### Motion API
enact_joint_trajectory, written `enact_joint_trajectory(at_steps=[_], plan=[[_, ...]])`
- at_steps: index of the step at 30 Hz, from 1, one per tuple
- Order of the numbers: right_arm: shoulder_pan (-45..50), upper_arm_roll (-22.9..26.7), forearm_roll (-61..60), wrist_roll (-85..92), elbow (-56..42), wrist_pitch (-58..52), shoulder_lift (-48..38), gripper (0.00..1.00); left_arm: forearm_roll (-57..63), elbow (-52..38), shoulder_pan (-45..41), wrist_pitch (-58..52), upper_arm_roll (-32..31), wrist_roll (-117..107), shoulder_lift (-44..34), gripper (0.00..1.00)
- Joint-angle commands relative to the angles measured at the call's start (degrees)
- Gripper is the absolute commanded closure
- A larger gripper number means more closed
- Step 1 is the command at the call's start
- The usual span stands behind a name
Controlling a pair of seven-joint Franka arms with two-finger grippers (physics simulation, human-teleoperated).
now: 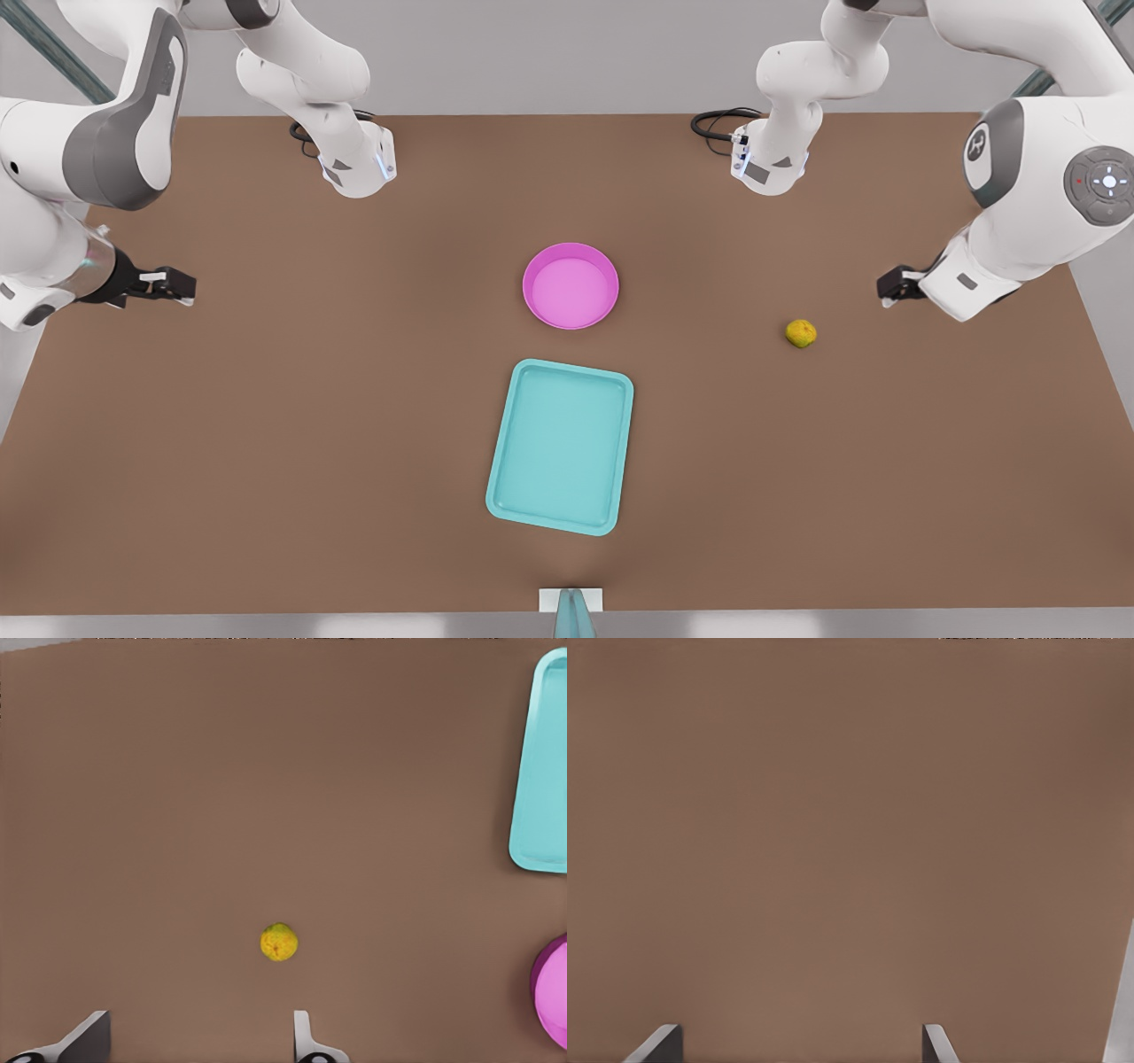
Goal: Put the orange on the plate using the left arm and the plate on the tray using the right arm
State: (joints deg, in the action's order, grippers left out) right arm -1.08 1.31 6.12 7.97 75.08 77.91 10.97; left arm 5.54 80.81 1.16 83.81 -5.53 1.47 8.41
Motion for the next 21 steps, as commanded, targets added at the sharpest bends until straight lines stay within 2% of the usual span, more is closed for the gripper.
enact_joint_trajectory(at_steps=[1, 3, 4, 6, 11, 15, 19, 21], plan=[[0.03, 0.01, 0.03, 5.39, -0.02, 0.49, -0.07, 0.0, -0.27, 0.05, -0.11, 1.8, -0.01, -0.5, 0.03, 0.0], [0.03, 0.01, -0.06, 5.39, -0.02, 0.48, 0.02, 0.0, -0.18, 0.75, -0.11, 1.8, -0.01, -0.77, 2.22, 0.0], [0.03, 0.01, 0.03, 5.39, -0.02, 0.57, 0.02, 0.0, -1.32, 7.68, -0.11, 4.42, -0.01, -0.77, 5.3, 0.0], [0.03, 0.01, -0.06, 5.39, 0.16, 0.57, -0.07, 0.0, -1.94, 21.75, -2.3, 18.58, -0.01, -0.94, 7.24, 0.0], [0.03, 0.01, -0.06, 5.39, 0.42, 0.57, 0.11, 0.0, -1.85, 41.43, -3.71, 41.51, 0.43, -2.35, 8.03, 0.0], [0.03, 0.1, 0.03, 5.39, 0.33, 0.66, 0.2, 0.0, -1.59, 42.41, -3.54, 43.37, 4.56, -1.47, 9.26, 0.0], [0.03, 0.1, -0.06, 5.48, 0.42, 0.75, 0.37, 0.0, -1.59, 43.2, -3.62, 43.9, 5.09, -1.56, 10.14, 0.0], [0.03, 0.1, -0.06, 5.39, 0.42, 0.66, 0.37, 0.0, -1.5, 45.4, -3.62, 47.67, 5.09, -1.56, 11.1, 0.0]])
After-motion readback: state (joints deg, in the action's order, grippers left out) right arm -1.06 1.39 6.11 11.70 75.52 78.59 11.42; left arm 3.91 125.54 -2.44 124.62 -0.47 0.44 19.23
